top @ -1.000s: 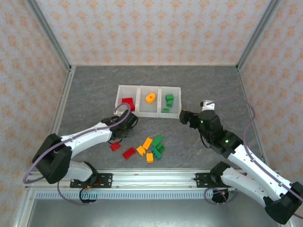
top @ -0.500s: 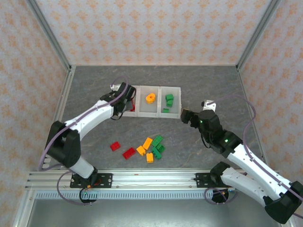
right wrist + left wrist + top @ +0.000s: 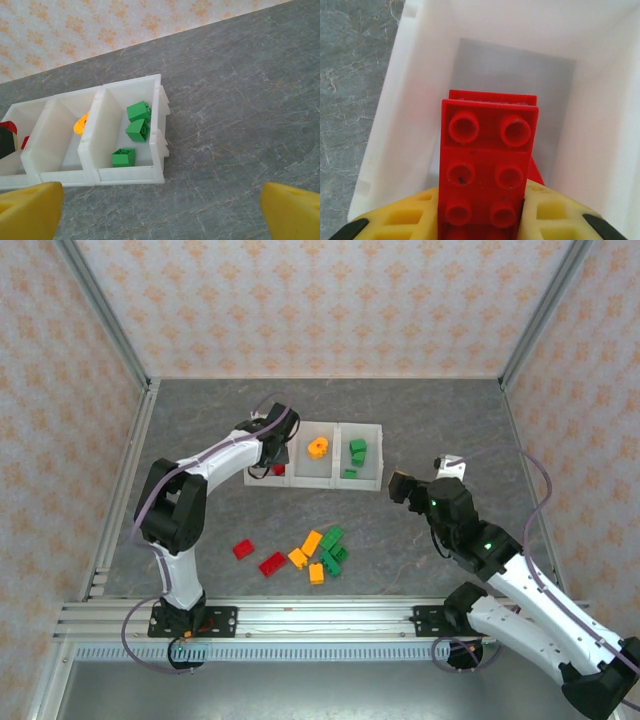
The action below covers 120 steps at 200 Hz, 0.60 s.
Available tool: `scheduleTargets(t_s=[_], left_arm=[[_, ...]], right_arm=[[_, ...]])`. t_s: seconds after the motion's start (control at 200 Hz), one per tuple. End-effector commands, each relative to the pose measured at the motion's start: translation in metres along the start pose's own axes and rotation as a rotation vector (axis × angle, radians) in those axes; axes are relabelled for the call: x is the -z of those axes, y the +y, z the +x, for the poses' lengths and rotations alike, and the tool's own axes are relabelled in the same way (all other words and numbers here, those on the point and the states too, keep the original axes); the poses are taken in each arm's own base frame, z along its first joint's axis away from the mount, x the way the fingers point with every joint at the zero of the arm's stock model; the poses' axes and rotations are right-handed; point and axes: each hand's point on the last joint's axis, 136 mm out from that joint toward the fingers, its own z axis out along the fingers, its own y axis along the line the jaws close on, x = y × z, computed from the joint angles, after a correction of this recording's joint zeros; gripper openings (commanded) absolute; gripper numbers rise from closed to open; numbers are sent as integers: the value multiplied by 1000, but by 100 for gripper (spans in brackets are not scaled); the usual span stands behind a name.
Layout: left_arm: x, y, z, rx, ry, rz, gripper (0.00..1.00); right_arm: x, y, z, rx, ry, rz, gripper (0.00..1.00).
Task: Sort the legos into containers by color
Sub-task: Place the lego in the container.
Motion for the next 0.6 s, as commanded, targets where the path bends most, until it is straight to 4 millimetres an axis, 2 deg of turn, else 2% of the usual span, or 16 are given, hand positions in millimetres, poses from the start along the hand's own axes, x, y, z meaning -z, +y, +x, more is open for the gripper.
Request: scheduleTargets(t_s=[0.0, 0.15, 0.325, 0.39, 0.596], left_arm=[[5, 13, -4, 6, -12, -48, 40], [14, 16, -8, -4, -28, -43, 67], [32, 18, -12, -27, -59, -9, 86], [39, 17, -11, -45, -63, 21, 99], [59, 20, 5, -41, -69, 95, 100]], right_arm=[[-1, -9, 7, 2, 12, 37, 100], [-1, -4, 10, 12, 30, 9, 100], [-7, 5, 19, 26, 79, -26, 100], [-10, 7, 23, 33, 100, -28, 100], [-16, 12, 28, 34, 127, -39, 100]])
